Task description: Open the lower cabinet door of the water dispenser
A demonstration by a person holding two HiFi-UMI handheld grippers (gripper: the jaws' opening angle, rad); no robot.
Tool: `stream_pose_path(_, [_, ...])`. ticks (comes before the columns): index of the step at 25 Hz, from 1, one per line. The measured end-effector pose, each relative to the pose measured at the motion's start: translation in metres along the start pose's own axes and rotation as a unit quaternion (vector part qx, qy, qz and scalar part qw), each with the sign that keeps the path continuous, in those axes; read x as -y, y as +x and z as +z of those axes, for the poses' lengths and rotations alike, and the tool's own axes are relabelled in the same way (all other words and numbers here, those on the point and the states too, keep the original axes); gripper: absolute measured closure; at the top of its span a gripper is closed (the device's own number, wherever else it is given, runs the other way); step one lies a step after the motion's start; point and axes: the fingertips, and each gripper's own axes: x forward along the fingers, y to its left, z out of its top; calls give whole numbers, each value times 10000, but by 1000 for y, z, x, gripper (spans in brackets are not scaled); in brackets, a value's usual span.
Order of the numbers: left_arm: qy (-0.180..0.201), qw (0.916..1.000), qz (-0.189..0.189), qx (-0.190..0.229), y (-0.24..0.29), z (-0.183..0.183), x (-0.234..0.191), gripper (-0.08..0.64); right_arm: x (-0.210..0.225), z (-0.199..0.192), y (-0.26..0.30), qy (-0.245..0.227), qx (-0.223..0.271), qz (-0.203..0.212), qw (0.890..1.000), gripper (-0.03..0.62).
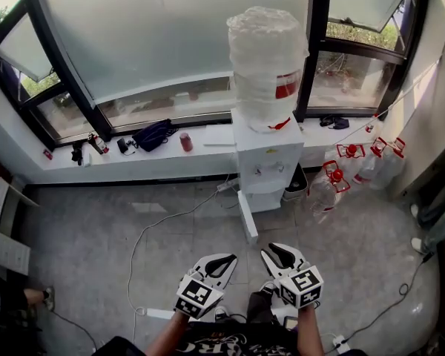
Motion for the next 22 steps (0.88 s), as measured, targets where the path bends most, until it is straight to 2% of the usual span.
stream_pose_path(4, [136,9997,-182,32,-29,-6,8,540,-39,3,-10,-44,76,-140,9999,522])
stream_pose_path(10, [235,9985,-275,418,-70,-2,20,540,-82,3,-25,-191,162,-340,9991,577])
stream_pose_path(14, [334,9975,-334,532,-90,-6,29,540,-105,0,-33,-172,299,-409,9986,578])
stream_pose_path(22, [502,9946,-512,756,-121,-3,48,540,-140,-5,-39,-427,263,-406,9979,578])
